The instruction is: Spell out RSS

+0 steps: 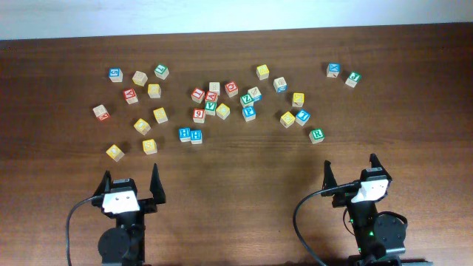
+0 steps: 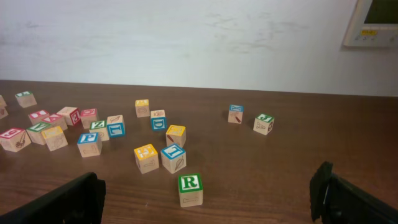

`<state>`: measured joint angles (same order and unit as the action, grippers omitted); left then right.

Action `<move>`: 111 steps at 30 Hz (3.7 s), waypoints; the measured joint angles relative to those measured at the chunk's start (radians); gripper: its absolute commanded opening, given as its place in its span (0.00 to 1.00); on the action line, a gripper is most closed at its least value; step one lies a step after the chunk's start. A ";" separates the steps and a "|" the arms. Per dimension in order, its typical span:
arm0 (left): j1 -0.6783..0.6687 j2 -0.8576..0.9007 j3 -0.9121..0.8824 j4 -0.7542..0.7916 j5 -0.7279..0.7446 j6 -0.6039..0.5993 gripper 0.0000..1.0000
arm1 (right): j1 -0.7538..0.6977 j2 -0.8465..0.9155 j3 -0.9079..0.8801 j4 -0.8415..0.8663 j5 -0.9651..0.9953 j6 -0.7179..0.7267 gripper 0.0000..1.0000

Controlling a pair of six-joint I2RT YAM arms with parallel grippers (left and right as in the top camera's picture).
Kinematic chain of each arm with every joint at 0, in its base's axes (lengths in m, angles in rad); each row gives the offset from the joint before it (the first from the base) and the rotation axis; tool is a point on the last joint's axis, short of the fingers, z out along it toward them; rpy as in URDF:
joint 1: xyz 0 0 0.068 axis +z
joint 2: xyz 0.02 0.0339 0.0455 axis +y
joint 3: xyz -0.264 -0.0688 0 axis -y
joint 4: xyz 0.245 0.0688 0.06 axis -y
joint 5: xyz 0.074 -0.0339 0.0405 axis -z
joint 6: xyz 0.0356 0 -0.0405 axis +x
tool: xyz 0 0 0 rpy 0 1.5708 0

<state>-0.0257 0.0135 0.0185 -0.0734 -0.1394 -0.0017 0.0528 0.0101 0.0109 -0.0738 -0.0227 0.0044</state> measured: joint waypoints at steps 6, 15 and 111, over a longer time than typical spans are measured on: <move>0.000 0.000 0.000 0.000 0.000 0.000 0.99 | 0.000 0.000 0.000 0.000 0.000 0.000 0.98; 0.000 0.000 0.000 0.000 0.000 0.000 0.99 | 0.000 0.000 0.000 0.000 0.000 0.000 0.98; -0.066 1.569 1.499 -1.048 0.232 -0.124 0.99 | 0.000 0.001 0.000 0.000 0.000 0.001 0.98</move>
<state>-0.0917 1.5826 1.5177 -1.1217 0.0921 -0.1253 0.0525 0.0109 0.0109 -0.0742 -0.0223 0.0051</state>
